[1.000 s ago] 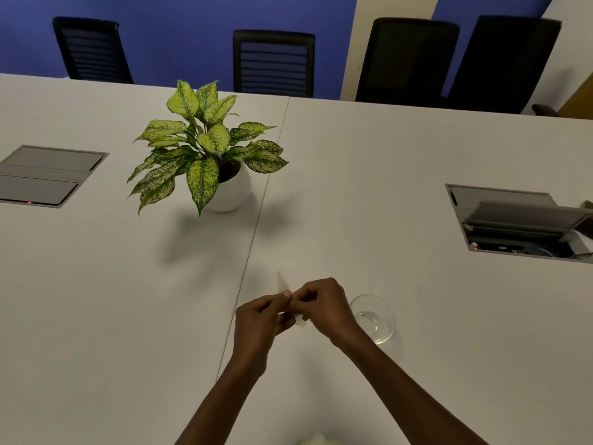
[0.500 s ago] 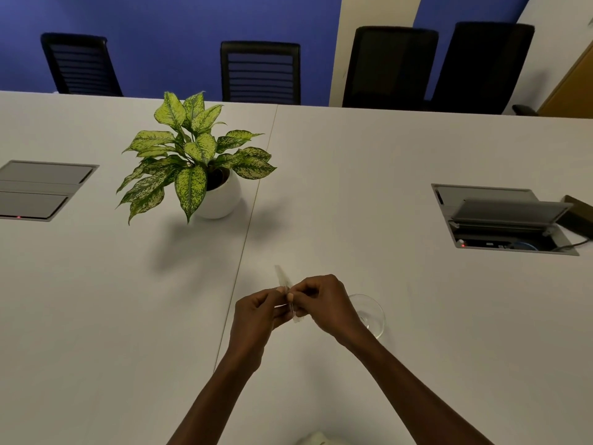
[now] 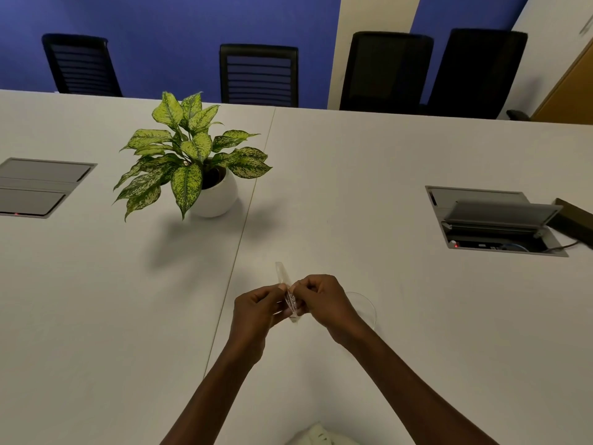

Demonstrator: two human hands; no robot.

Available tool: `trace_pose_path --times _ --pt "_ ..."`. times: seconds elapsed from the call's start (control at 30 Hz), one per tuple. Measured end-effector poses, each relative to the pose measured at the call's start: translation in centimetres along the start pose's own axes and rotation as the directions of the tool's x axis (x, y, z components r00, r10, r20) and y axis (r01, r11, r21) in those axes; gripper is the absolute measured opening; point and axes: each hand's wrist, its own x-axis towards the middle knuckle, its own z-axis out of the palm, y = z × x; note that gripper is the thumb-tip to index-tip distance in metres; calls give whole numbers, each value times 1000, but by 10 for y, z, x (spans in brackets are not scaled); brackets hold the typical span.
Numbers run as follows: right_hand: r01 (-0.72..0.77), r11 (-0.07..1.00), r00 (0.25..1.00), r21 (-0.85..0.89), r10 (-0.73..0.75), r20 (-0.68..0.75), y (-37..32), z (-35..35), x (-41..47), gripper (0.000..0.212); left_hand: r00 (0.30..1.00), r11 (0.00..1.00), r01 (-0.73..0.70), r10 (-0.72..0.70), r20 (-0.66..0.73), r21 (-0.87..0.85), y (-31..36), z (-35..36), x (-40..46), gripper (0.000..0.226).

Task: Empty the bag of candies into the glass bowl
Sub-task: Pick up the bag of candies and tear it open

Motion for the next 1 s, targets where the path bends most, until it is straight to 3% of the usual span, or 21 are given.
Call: trace_pose_path --times 0.2,0.37,0.63,0.77,0.87,0.93,1.0 --pt "25 993 998 118 -31 51 -1 -13 -5 19 992 985 -123 122 11 121 0 9 -2 13" --pt "44 989 996 144 -54 64 -8 -27 -3 12 999 1000 -1 0 42 16 8 10 -2 9" --pt "-222 905 962 364 142 233 -14 -35 -4 21 998 1000 4 -6 68 25 9 21 -4 16" --pt "-257 874 958 412 172 231 -16 -35 -3 24 999 1000 15 -15 50 4 9 23 -3 15" --pt "-148 962 988 230 133 80 -19 -35 -2 17 999 991 -48 49 -8 129 9 25 -1 11" --pt "-34 994 997 -106 26 -73 -22 -33 -3 11 987 933 -112 145 -70 343 8 26 2 9" --pt "38 905 981 -424 -114 -156 -24 -29 -5 13 964 838 -161 246 -98 521 8 29 3 10"
